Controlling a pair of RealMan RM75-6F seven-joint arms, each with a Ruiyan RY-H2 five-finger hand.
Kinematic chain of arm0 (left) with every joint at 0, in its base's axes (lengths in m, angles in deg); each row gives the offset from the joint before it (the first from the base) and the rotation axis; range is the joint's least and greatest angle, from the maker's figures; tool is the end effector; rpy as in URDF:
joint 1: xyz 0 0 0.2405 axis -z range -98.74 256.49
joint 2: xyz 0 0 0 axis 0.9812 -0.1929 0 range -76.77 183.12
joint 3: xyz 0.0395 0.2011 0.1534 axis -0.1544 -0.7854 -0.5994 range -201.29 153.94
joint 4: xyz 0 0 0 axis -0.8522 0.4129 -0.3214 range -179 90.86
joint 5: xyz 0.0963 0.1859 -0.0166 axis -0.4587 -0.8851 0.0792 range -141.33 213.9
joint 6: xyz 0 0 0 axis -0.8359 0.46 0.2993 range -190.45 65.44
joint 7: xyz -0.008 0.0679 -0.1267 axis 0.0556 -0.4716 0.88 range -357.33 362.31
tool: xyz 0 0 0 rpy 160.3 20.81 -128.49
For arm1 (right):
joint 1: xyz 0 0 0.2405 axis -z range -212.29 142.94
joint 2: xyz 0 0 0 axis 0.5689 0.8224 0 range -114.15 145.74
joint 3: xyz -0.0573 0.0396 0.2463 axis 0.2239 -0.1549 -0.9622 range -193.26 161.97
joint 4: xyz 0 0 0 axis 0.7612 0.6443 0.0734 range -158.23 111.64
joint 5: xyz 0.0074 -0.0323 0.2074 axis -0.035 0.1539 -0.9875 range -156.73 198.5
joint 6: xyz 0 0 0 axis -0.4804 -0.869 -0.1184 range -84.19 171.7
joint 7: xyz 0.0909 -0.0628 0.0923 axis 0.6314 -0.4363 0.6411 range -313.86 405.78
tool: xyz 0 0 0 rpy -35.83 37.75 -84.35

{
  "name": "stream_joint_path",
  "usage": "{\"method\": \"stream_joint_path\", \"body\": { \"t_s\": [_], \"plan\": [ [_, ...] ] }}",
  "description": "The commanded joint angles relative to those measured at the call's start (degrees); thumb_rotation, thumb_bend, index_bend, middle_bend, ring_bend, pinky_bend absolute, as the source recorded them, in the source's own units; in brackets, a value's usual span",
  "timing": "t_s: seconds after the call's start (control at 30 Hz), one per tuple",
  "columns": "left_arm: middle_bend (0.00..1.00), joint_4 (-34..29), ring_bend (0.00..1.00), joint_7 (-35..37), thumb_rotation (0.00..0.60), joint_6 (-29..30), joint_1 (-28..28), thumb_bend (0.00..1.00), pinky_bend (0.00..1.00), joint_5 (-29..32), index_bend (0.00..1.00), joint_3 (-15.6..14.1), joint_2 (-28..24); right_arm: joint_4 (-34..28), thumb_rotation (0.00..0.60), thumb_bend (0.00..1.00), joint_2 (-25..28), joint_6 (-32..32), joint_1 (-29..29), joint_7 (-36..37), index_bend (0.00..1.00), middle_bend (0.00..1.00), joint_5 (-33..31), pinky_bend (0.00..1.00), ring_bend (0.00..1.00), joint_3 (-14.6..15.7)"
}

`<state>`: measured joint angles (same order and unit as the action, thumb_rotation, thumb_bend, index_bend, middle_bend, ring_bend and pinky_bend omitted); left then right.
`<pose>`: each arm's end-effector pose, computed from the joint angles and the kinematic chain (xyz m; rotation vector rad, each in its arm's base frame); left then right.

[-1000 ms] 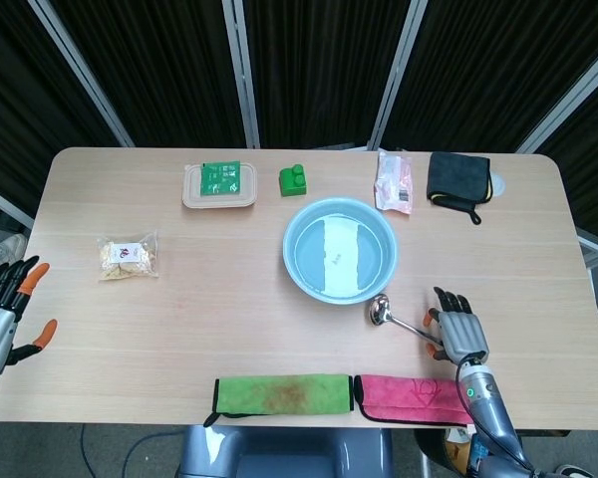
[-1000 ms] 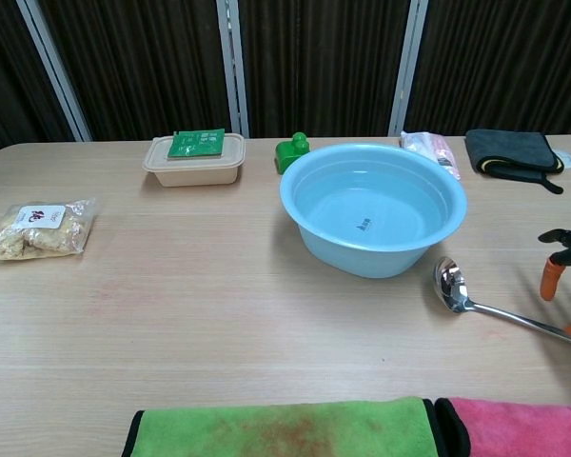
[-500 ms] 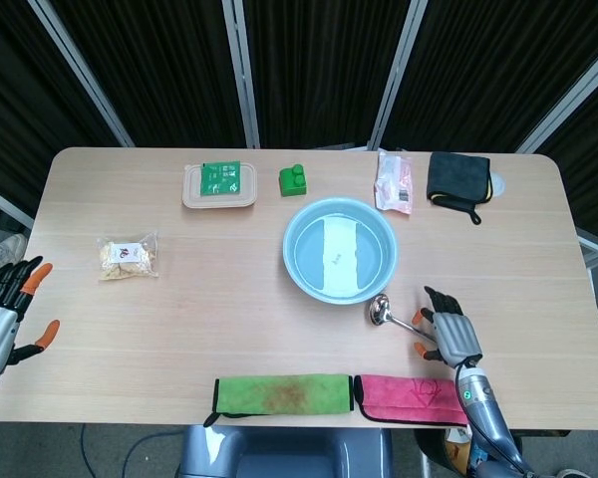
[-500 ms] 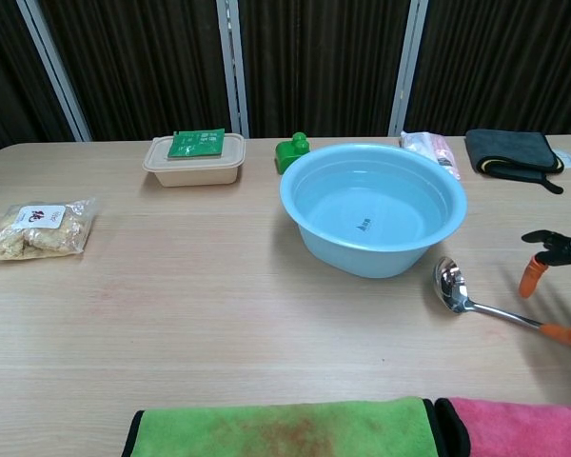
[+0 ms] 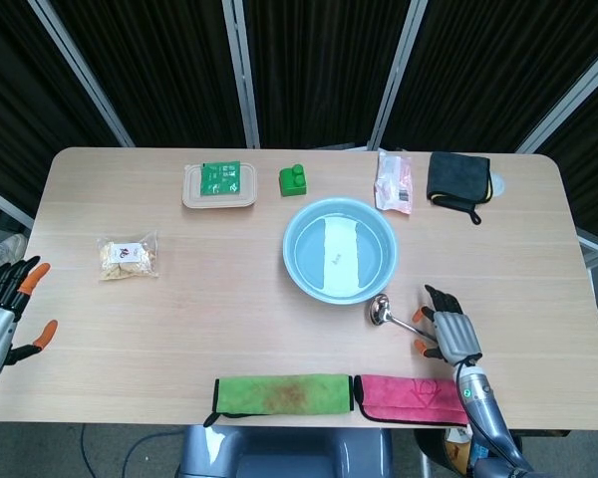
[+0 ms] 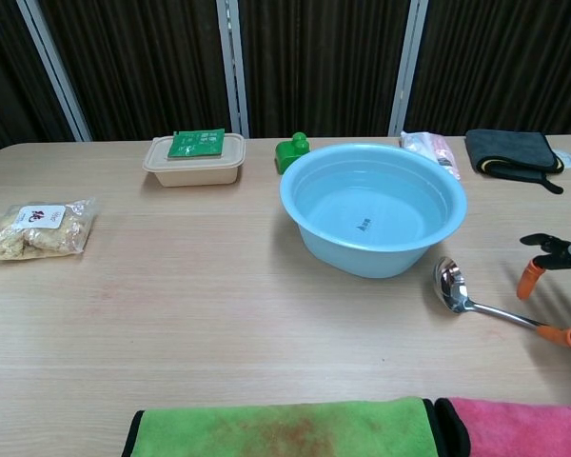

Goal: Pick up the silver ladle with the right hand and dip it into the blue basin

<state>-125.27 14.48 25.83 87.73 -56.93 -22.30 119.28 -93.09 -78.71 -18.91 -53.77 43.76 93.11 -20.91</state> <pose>-0.3145 0.1996 0.1628 -1.4994 -0.8318 -1.0720 -0.3011 -0.2564 -0.0227 1.5038 -1.2407 0.8188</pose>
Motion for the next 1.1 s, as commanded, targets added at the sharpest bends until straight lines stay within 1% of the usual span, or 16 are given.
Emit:
{"method": "stream_joint_path", "body": {
  "t_s": [0.03,0.2,0.33,0.47,0.53,0.67,0.87,1.1],
  "plan": [
    [0.00,0.06,0.00,-0.10,0.600,0.00,0.04,0.36,0.00,-0.09,0.05,-0.04,0.07,3.66,0.600,0.25,-2.19,-1.13,-0.14,0.62,0.43,0.00,1.44,0.00,0.00,0.11],
    [0.00,0.14,0.00,-0.34,0.600,-0.04,0.11,0.36,0.00,-0.32,0.06,-0.21,0.17,6.86,0.600,0.25,-3.23,-0.09,-0.15,1.20,0.43,0.00,1.37,0.00,0.00,0.37],
    [0.00,0.21,0.00,-0.29,0.600,0.01,0.08,0.36,0.00,-0.13,0.06,-0.17,0.22,7.36,0.600,0.25,-2.43,1.09,0.05,-1.16,0.43,0.00,0.46,0.00,0.00,0.70],
    [0.00,0.23,0.00,-0.41,0.600,-0.27,0.17,0.36,0.00,0.26,0.06,-0.06,0.32,3.80,0.600,0.25,0.11,3.12,0.12,-6.80,0.43,0.00,-1.78,0.00,0.00,1.16],
    [0.00,0.19,0.00,-0.62,0.600,-0.33,0.16,0.36,0.00,0.39,0.06,-0.04,0.38,1.03,0.600,0.25,1.63,4.23,0.07,-10.17,0.43,0.00,-3.78,0.00,0.00,1.05],
    [0.00,0.10,0.00,-0.73,0.600,-0.27,0.15,0.36,0.00,0.36,0.06,-0.07,0.40,-3.69,0.600,0.25,3.86,4.76,-0.01,-14.59,0.43,0.00,-6.74,0.00,0.00,0.54],
    [0.00,0.16,0.00,-0.10,0.600,-0.44,0.25,0.36,0.00,0.32,0.06,-0.17,0.21,-7.14,0.600,0.25,5.39,5.53,-0.44,-20.10,0.43,0.00,-10.20,0.00,0.00,0.75],
    [0.00,0.25,0.00,0.58,0.600,0.37,0.04,0.37,0.00,0.18,0.06,-0.05,0.03,-9.51,0.600,0.25,5.98,5.04,-1.05,-24.01,0.43,0.00,-12.71,0.00,0.00,0.60]
  ]
}}
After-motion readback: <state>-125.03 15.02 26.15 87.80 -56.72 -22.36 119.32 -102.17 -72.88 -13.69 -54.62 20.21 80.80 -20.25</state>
